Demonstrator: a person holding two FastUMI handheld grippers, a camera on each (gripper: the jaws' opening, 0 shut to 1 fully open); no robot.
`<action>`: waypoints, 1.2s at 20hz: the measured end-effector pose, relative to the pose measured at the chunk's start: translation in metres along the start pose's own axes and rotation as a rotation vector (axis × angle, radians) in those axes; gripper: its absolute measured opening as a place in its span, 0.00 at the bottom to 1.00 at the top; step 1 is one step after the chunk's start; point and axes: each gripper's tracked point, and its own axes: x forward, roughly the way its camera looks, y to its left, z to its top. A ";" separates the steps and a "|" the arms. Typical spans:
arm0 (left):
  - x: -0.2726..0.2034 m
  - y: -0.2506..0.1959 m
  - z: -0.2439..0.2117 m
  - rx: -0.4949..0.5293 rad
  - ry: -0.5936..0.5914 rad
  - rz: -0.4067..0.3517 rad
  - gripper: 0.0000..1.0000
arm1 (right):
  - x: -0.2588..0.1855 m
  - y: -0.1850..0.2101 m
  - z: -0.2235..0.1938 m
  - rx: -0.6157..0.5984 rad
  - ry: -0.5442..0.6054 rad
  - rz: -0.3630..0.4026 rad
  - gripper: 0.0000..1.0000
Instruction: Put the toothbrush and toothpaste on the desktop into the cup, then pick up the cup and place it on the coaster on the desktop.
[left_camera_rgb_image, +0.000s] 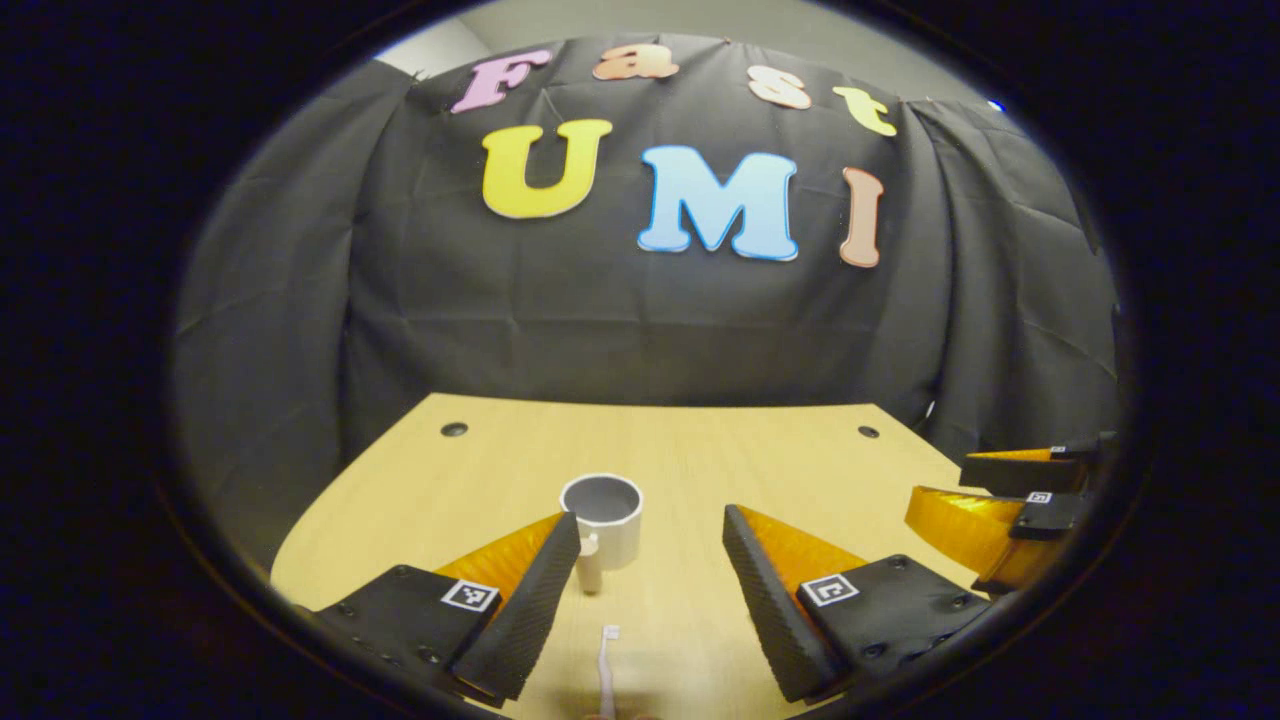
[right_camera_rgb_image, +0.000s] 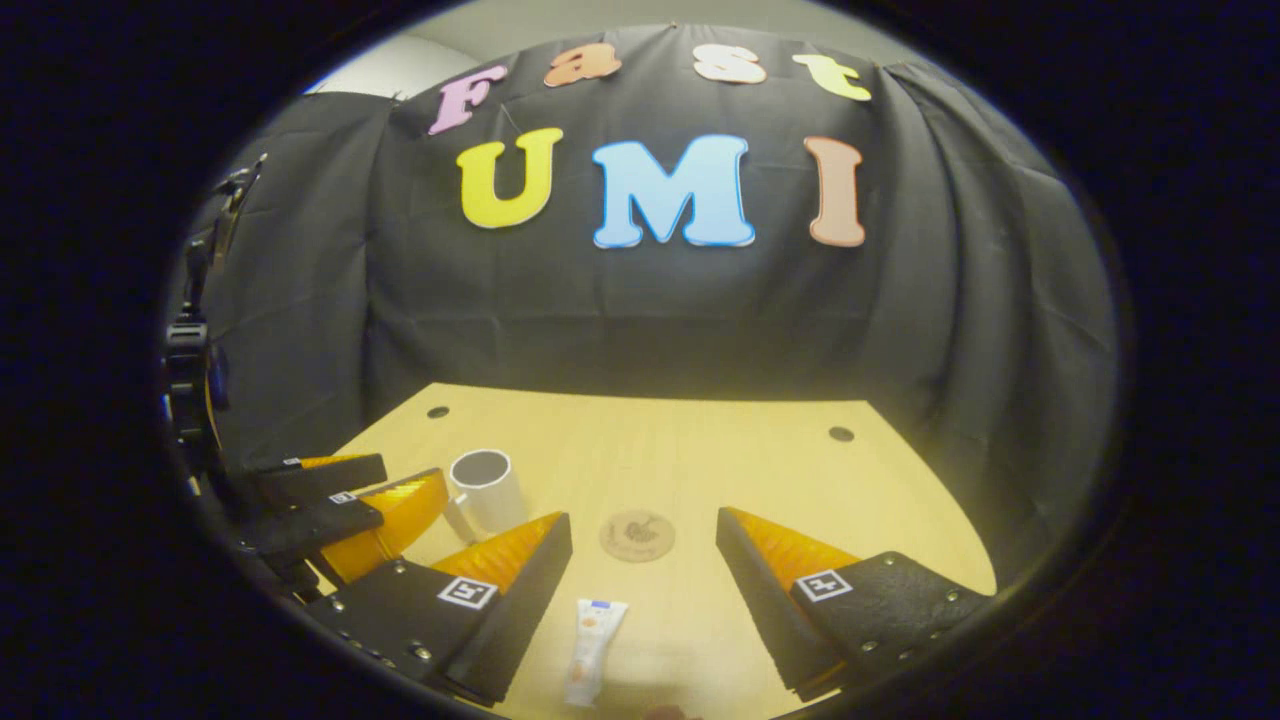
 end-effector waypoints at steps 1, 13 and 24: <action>0.003 0.004 -0.011 -0.013 0.039 0.007 0.94 | 0.002 0.001 -0.006 0.016 0.035 0.006 0.93; 0.017 0.040 -0.130 -0.073 0.499 0.102 0.95 | 0.022 0.014 -0.094 0.003 0.400 0.044 0.94; 0.001 0.054 -0.194 -0.128 0.831 0.121 0.95 | 0.034 0.023 -0.154 0.004 0.666 0.051 0.94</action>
